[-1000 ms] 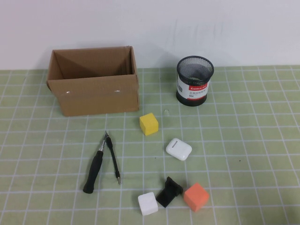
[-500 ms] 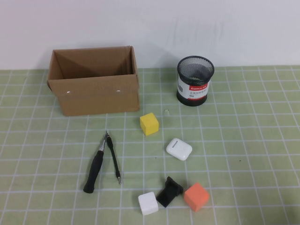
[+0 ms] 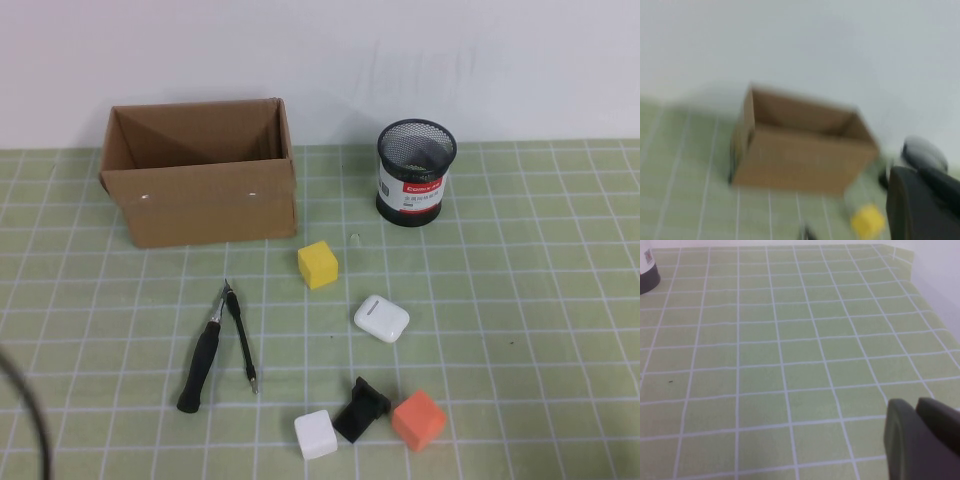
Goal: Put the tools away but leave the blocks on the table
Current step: Pick up the black Screwdriver from the table
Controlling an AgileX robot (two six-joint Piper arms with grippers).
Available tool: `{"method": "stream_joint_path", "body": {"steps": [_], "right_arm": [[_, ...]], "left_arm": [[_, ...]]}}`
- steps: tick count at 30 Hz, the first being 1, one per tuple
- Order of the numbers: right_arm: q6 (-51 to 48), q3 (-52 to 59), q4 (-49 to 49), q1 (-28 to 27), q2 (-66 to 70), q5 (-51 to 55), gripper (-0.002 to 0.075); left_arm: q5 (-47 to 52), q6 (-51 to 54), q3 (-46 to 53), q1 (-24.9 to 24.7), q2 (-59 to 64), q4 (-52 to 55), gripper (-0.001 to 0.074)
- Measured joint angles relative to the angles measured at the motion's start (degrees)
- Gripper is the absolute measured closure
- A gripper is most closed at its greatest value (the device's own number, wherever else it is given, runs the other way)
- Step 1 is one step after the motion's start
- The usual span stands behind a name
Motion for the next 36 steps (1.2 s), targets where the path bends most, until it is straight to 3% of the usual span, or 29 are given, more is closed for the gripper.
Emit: {"method": "stream_joint_path", "body": {"steps": [8,14,18,25,36], "right_arm": [[-0.1,0.0,-0.1,0.0,0.0,0.0,0.0729],[-0.1,0.0,-0.1,0.0,0.0,0.0,0.0729],[-0.1,0.0,-0.1,0.0,0.0,0.0,0.0729],[-0.1,0.0,-0.2,0.0,0.0,0.0,0.0729],[-0.1,0.0,-0.2,0.0,0.0,0.0,0.0729]], "left_arm": [[18.8,2.1,-9.1,0.0,16.5,-0.3,0.0730],[27.4,3.4,-13.4,0.0,29.0,-0.3,0.0588],[28.6,4.2,-15.1,0.0,36.0,-0.3,0.0543],[28.6,4.2,-18.3,-0.4,45.3,-0.3,0.0533],[25.4,3.8,-26.4,-8.3,57.2,5.3,0.0525]]}}
